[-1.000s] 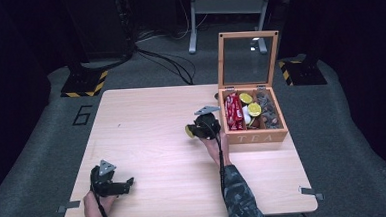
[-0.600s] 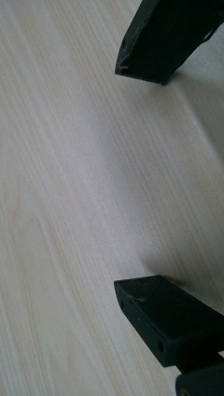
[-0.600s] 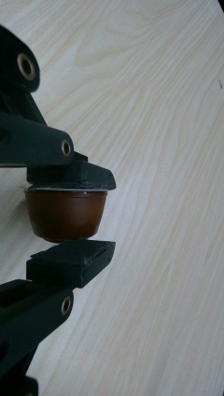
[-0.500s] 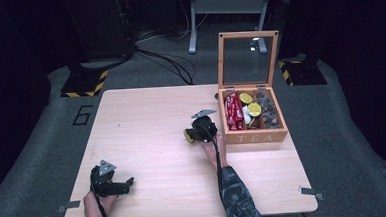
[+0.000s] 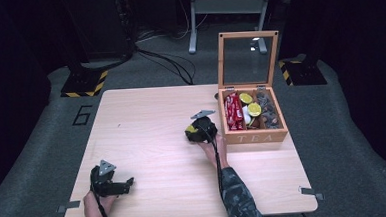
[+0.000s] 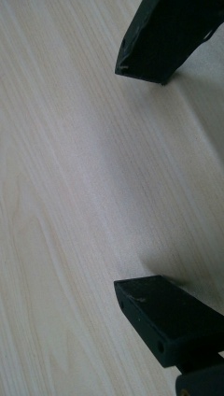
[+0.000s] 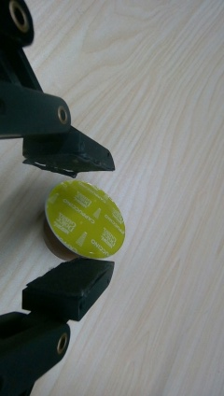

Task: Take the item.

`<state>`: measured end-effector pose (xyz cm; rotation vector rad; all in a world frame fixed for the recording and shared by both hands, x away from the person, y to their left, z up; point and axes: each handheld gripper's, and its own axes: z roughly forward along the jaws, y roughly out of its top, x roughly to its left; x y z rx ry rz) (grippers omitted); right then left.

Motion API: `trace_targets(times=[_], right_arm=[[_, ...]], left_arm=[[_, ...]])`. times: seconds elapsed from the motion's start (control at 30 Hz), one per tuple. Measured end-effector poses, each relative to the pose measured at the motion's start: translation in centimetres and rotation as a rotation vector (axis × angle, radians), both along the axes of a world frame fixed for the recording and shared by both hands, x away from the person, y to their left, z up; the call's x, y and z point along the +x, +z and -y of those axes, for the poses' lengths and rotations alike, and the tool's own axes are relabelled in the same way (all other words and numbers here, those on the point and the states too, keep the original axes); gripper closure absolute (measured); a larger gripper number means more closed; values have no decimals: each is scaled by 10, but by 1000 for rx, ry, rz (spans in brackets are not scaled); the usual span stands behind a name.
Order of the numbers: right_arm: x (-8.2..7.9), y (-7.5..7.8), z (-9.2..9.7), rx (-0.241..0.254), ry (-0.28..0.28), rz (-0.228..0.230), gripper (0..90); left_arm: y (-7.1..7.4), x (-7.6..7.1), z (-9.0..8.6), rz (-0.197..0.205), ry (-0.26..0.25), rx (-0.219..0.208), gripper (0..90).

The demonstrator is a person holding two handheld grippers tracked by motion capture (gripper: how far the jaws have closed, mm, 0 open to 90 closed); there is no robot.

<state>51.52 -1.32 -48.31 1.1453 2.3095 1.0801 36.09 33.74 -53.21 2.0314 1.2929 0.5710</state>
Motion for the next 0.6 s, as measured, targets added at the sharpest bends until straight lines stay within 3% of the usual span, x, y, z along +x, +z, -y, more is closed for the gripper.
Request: trace_targets(times=[0.17,0.43,0.6], right_arm=[[-7,8,7,22,-26,6,336],[-24,26,21,33,2,51,174],[-38,35,31,47,24,58,137]], left_arm=[[0,0,0,1,0,1,6],[0,0,0,0,-1,1,6],[0,0,0,0,-1,1,6]])
